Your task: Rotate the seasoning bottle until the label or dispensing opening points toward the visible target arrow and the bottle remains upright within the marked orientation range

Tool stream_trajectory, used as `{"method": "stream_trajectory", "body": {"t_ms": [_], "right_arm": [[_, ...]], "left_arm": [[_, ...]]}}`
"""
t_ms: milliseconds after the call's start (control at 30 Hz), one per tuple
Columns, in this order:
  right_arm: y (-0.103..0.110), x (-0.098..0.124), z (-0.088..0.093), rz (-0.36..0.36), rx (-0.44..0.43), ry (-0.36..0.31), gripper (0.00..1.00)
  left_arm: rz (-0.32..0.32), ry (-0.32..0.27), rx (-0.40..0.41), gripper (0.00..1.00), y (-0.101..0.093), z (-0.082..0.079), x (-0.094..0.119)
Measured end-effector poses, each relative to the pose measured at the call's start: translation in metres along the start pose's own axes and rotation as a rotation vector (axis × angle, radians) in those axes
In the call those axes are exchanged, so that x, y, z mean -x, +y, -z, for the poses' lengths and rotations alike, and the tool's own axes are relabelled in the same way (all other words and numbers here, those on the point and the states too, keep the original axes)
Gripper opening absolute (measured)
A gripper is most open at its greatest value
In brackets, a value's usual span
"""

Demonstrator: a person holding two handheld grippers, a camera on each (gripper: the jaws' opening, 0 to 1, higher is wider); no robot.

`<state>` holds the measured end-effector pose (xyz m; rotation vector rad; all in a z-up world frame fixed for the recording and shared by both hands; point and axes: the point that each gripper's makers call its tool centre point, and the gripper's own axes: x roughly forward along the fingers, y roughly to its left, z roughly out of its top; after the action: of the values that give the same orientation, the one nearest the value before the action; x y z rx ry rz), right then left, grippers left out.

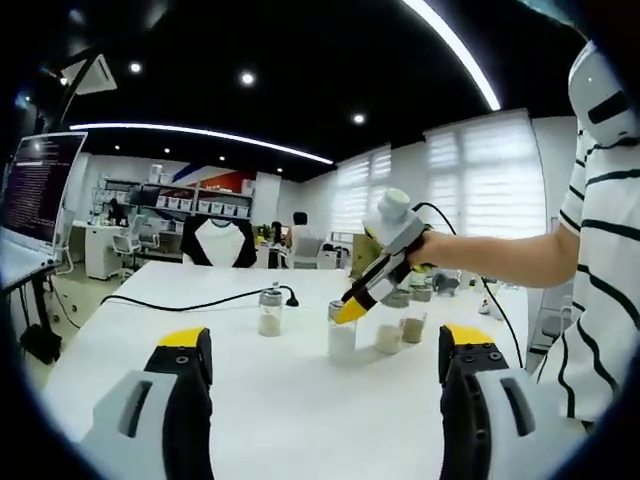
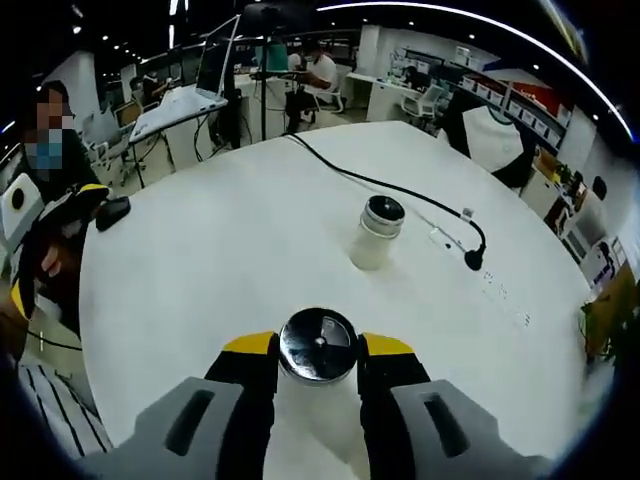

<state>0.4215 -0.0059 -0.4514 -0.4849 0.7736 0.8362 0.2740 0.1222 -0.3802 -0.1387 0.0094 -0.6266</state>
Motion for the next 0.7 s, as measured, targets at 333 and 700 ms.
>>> {"method": "stream_trajectory", "body": {"t_ms": [333,700], "right_arm": [[-0.004,-0.001,0.021,0.035,0.058,0.070,0.29],[-0.009,-0.001,0.029,0.024,0.006,0.063,0.29]], "left_arm": [[0.008,0.021,0.012,0.97,-0.013,0.008,-0.003],[-0.009,0.028,0.016,0.97,-0.016,0.011,0.000]]}}
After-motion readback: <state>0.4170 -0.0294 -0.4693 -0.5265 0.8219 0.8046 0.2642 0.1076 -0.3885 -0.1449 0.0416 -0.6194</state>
